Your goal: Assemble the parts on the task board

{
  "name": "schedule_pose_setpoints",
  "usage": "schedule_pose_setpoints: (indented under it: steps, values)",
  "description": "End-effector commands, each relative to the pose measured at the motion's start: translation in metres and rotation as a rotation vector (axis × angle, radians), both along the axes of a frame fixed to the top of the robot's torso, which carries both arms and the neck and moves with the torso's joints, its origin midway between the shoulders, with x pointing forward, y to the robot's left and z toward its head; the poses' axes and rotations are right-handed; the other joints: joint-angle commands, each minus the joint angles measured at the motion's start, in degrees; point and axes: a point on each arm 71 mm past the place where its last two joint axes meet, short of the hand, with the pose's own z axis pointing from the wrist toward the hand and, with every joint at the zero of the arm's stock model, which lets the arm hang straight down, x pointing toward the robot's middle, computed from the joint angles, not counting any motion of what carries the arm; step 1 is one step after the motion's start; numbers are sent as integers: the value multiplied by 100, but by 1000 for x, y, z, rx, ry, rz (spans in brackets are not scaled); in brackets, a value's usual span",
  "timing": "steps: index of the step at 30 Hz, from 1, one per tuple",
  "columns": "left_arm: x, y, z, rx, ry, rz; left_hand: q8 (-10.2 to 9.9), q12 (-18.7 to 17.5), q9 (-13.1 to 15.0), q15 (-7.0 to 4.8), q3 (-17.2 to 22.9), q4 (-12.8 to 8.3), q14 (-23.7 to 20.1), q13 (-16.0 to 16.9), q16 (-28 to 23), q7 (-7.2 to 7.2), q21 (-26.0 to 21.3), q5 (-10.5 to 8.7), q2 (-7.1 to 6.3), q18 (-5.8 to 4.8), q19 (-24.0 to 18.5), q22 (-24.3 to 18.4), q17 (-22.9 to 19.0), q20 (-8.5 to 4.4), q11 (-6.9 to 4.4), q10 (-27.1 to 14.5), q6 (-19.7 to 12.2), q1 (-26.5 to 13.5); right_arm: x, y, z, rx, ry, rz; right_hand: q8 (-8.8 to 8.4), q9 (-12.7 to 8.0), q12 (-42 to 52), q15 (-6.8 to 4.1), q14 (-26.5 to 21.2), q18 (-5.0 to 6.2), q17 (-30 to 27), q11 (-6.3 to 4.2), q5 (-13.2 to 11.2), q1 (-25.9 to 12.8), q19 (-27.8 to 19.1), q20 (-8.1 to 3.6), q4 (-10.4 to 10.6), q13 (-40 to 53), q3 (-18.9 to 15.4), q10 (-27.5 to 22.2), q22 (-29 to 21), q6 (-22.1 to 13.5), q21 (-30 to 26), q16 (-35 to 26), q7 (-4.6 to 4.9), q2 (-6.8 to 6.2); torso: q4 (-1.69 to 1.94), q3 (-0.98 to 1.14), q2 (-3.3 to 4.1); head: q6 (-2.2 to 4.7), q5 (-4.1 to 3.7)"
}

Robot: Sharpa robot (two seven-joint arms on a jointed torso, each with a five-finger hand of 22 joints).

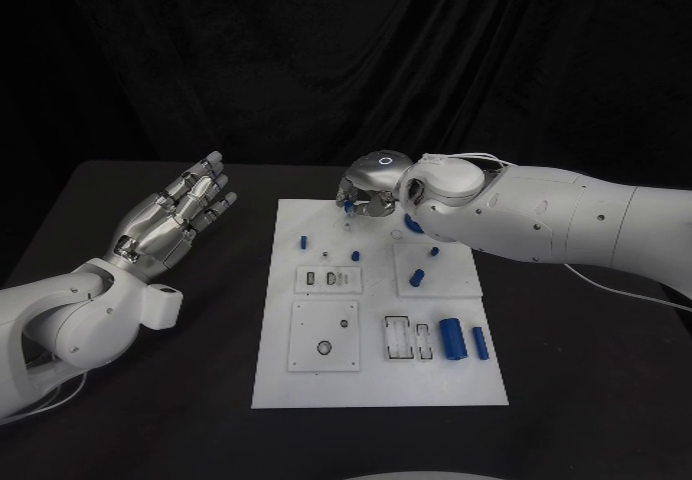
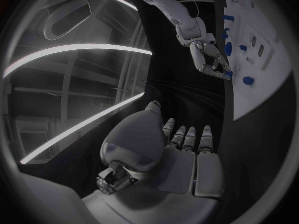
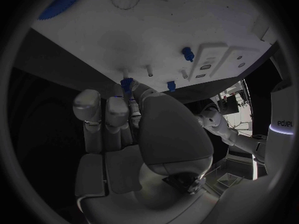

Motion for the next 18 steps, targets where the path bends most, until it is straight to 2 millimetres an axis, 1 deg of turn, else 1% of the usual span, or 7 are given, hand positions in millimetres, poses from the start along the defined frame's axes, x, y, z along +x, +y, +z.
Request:
schedule_pose_setpoints:
  steps: [1,4,7,12,18]
  values:
    - [-5,3,18,-140,-214,0,-3,-10,5,42,22,-28,9,-1,-21,45,-20,32,8,-20,-5,-5,-5,45,42,-5,0,56,1,-4,-4,-9,13,-25,-3,17,-46,29,-23,-96,21,1,41,-23,-40,6,19,-3,15,-46,9,4,-17,-22,9,-11,-10,3,-2,-13,16]
    - [-5,3,18,-139,-214,1,-3,-9,6,46,25,-29,9,-1,-21,53,-20,43,10,-20,-5,-5,-5,49,45,-4,6,68,0,-4,-4,-5,9,-22,20,39,-65,33,-26,-96,22,0,51,-29,-44,11,26,3,18,-43,16,56,-21,-23,25,-8,-1,1,2,-7,4]
    - [-5,4,18,-139,-213,1,-2,-10,6,48,28,-28,9,-1,-21,56,-20,48,13,-19,-5,-5,-5,52,46,-5,9,74,0,-4,-3,3,1,-15,64,82,-79,30,-22,-98,48,-14,52,-47,-37,13,40,14,14,-6,47,146,-9,-10,31,2,-5,5,1,-7,8]
    - [-5,3,18,-138,-211,0,-2,-9,6,53,32,-27,9,-1,-21,62,-20,57,16,-18,-5,-5,-5,57,46,-5,11,83,-1,-5,-2,8,-4,-11,70,91,-80,28,-17,-102,64,-17,53,-60,-25,12,47,16,7,4,71,157,8,-1,33,0,0,2,2,-14,4]
    - [-4,4,17,-136,-209,1,-2,-10,6,57,37,-27,9,-2,-21,67,-20,66,18,-17,-5,-5,-5,65,47,-7,12,93,-2,-7,-3,11,-5,-11,72,102,-83,26,-14,-104,73,-17,55,-79,-19,11,58,19,-3,20,88,162,17,4,33,-4,-7,3,2,-33,6]
